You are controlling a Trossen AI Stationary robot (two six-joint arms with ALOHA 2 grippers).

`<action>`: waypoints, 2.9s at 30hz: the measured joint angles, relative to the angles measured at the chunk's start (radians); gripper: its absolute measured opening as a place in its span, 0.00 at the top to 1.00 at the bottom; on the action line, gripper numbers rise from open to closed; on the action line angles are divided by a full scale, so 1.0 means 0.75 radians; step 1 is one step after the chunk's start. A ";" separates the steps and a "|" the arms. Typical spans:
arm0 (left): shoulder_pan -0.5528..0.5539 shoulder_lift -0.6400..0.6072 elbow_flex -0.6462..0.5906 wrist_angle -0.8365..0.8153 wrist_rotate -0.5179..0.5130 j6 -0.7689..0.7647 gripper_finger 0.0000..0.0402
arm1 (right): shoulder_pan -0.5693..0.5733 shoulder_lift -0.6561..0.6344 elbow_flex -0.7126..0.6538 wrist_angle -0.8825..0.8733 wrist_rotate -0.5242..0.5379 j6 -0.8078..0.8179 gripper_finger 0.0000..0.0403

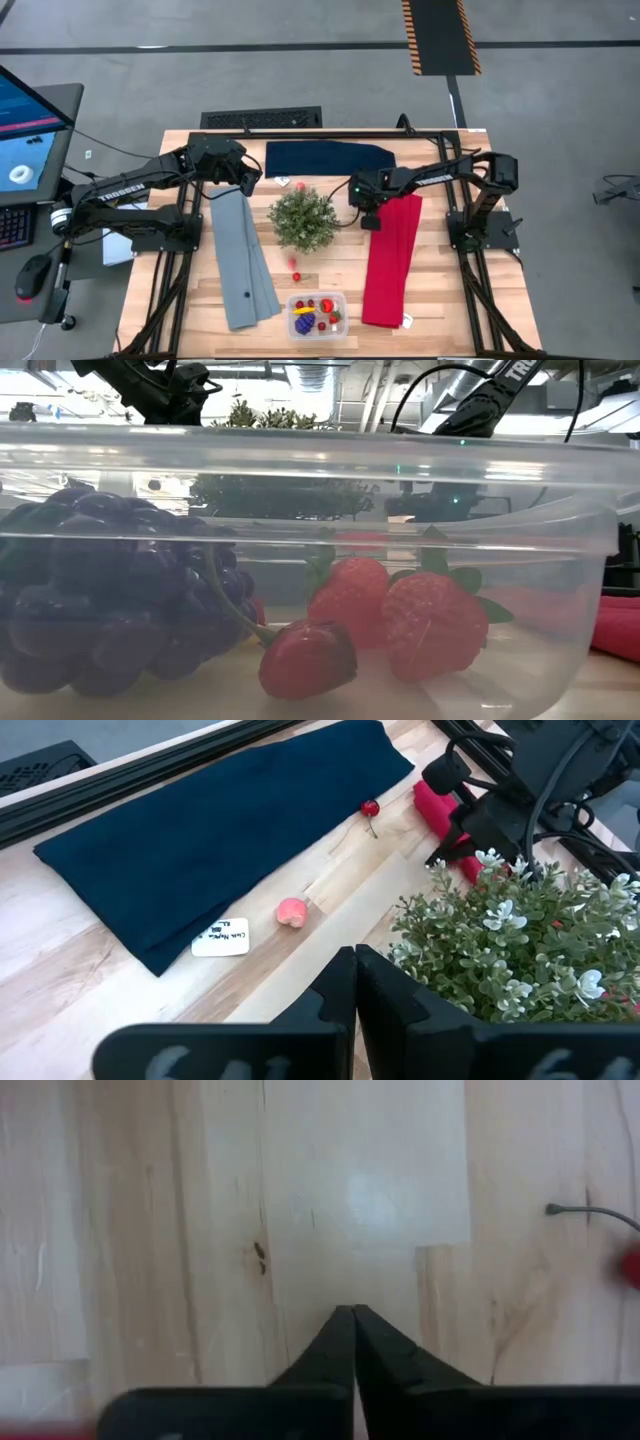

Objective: Pick and placing Produce into tupperware
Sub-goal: Put the right cherry into the transparent container

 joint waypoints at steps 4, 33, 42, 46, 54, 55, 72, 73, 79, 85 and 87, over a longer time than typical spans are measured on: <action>0.000 0.000 0.000 0.000 0.000 0.000 1.00 | -0.003 0.001 -0.001 -0.001 -0.005 0.021 0.96; 0.000 0.000 0.000 0.000 0.000 0.000 1.00 | 0.307 -0.354 0.323 -0.373 0.279 0.271 0.97; 0.000 0.000 0.000 0.000 0.000 0.000 1.00 | 0.348 -0.427 0.326 -0.381 0.246 0.415 0.96; 0.000 0.000 0.000 0.001 0.000 0.000 1.00 | 0.304 -0.320 0.325 -0.378 0.231 0.463 0.76; 0.000 0.000 0.000 0.001 0.000 0.000 1.00 | 0.253 -0.103 0.324 -0.377 0.213 0.325 0.39; 0.000 0.000 0.000 0.001 0.000 0.000 1.00 | 0.245 -0.084 0.325 -0.367 0.209 0.317 0.38; 0.000 0.000 0.000 0.000 0.000 0.000 1.00 | 0.095 0.118 0.324 -0.287 0.003 0.195 0.53; 0.000 0.000 0.000 0.001 0.000 0.000 1.00 | 0.091 0.118 0.324 -0.273 -0.003 0.186 0.53; 0.000 0.000 0.000 0.000 0.000 0.000 1.00 | 0.081 0.118 0.324 -0.251 -0.055 0.182 0.57; 0.000 0.000 0.000 0.000 0.000 0.000 1.00 | 0.081 0.153 0.272 -0.186 -0.102 0.182 0.59; 0.000 0.000 0.000 -0.004 0.000 0.000 1.00 | 0.081 0.165 0.258 -0.159 -0.102 0.185 0.60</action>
